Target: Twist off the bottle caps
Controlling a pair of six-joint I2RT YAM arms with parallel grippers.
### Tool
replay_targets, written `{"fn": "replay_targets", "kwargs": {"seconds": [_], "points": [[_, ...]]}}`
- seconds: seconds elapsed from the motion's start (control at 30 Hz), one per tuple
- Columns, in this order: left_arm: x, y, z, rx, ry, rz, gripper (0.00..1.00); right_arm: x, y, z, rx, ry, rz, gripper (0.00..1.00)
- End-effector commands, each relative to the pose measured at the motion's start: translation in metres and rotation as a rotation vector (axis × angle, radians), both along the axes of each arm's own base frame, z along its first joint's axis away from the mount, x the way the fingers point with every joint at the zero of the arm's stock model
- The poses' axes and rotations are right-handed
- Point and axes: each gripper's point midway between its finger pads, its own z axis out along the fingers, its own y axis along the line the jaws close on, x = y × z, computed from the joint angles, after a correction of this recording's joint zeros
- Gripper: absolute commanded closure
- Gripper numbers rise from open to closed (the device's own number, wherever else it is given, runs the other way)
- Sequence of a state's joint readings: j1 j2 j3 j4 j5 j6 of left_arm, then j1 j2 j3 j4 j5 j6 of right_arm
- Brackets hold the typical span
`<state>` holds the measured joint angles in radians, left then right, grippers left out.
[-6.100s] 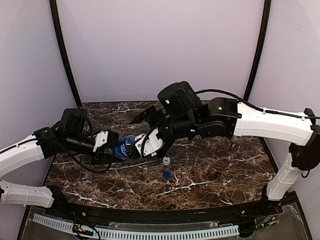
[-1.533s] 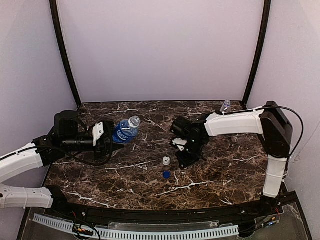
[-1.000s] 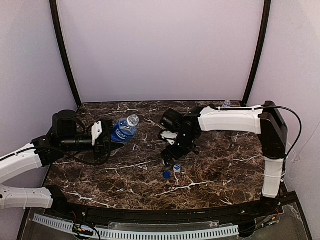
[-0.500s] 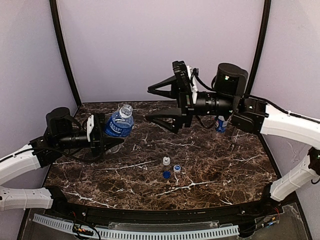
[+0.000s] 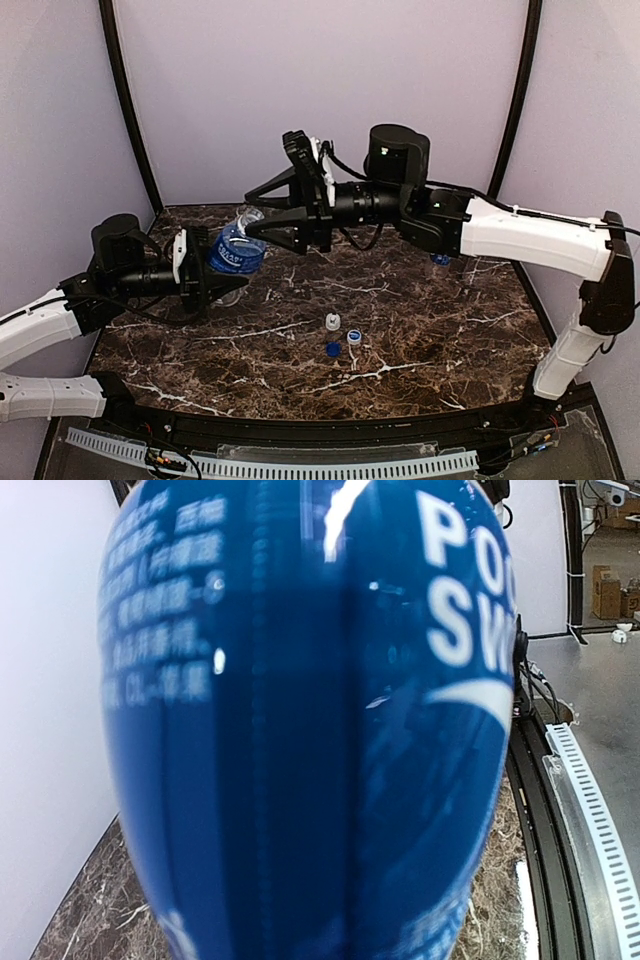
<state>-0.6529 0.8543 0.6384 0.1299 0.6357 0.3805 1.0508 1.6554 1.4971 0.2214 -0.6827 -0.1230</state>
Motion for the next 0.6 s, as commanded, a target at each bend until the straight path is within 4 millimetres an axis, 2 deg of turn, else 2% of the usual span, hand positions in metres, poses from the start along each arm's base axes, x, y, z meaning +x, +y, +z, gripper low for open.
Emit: {"fn": "replay_targets", "kwargs": {"seconds": [0.0, 0.27, 0.3, 0.4, 0.43, 0.5, 0.53, 0.57], "points": [[-0.003, -0.001, 0.000, -0.012, -0.006, -0.013, 0.78, -0.004, 0.008, 0.000, -0.017, 0.000, 0.028, 0.45], [-0.001, -0.001, 0.001, -0.017, -0.007, -0.004, 0.78, 0.001, 0.013, -0.013, -0.083, 0.004, 0.017, 0.61], [-0.001, 0.000, 0.001, -0.017, -0.008, -0.003, 0.78, 0.001, 0.013, -0.014, -0.089, 0.005, 0.017, 0.66], [-0.001, 0.000, 0.001, -0.017, -0.010, -0.002, 0.78, 0.003, 0.013, -0.015, -0.102, 0.011, -0.003, 0.93], [-0.001, 0.000, 0.001, -0.017, -0.011, 0.001, 0.78, 0.004, 0.012, -0.015, -0.105, 0.012, -0.008, 0.99], [0.001, 0.001, 0.001, -0.018, -0.013, 0.013, 0.55, 0.007, 0.010, -0.014, -0.111, 0.020, -0.030, 1.00], [0.004, 0.002, -0.002, -0.015, -0.009, 0.032, 0.26, 0.010, 0.009, -0.013, -0.114, 0.024, -0.048, 1.00], [0.005, 0.003, -0.004, -0.016, -0.012, 0.047, 0.14, 0.015, 0.007, -0.014, -0.121, 0.035, -0.077, 1.00]]}}
